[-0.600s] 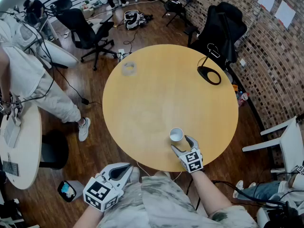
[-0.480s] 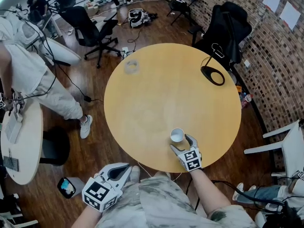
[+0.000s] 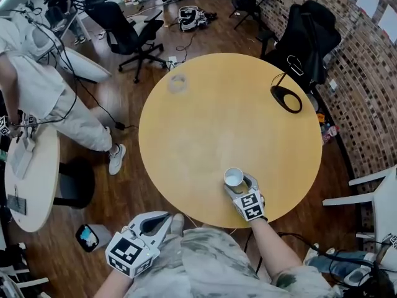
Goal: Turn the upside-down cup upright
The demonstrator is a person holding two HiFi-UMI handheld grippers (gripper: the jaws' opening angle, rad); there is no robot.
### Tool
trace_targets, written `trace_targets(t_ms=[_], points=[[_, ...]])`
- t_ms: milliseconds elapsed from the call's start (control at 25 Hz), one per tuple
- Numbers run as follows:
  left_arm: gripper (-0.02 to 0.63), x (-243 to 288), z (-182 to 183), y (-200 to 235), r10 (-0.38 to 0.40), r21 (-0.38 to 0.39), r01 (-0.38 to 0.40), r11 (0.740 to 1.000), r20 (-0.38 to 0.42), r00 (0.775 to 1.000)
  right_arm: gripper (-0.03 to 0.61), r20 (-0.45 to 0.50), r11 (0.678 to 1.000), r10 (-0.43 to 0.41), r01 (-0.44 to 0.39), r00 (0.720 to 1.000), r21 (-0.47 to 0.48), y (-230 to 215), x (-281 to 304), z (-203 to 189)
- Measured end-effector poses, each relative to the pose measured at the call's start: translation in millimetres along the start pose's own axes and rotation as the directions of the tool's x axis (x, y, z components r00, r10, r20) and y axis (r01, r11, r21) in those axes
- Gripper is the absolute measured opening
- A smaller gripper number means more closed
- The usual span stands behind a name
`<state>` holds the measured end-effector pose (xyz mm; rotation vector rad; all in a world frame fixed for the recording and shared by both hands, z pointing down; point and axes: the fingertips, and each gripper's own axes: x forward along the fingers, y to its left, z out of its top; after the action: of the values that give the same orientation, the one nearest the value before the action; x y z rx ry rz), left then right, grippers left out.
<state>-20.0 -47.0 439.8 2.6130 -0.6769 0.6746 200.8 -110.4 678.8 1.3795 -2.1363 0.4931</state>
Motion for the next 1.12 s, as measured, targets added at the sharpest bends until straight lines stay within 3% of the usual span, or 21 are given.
trace_targets(t_ms=[120, 240, 520, 640, 800, 1120], points=[[0.006, 5, -1, -2, -0.001, -0.009, 0.001, 1.0, 0.002, 1.0, 0.307, -0.046, 0.998, 0.006, -0.009, 0.999, -0.062, -2, -10, 0], [0.006, 12, 1, -5, -0.011, -0.009, 0.011, 1.0, 0.011, 1.0, 0.308, -0.162, 0.982, 0.005, -0.035, 0.987, -0.187, -7, -18, -4], [0.006, 20, -3, -3, -0.022, -0.028, 0.023, 0.999, 0.034, 0.999, 0.308, -0.417, 0.878, -0.009, -0.192, 0.909, -0.437, -8, -9, -17], [0.006, 19, -6, -1, -0.018, -0.038, 0.02, 0.999, 0.039, 0.999, 0.308, -0.469, 0.832, -0.014, -0.25, 0.883, -0.495, -3, 1, -19], [0.006, 16, -14, 2, -0.002, -0.065, 0.005, 0.998, 0.04, 0.999, 0.308, -0.492, 0.781, -0.009, -0.301, 0.871, -0.547, 7, 13, -19], [0.006, 5, -20, 8, 0.028, -0.102, -0.025, 0.995, 0.031, 0.999, 0.308, -0.532, 0.746, 0.009, -0.36, 0.847, -0.56, 15, 26, -27]])
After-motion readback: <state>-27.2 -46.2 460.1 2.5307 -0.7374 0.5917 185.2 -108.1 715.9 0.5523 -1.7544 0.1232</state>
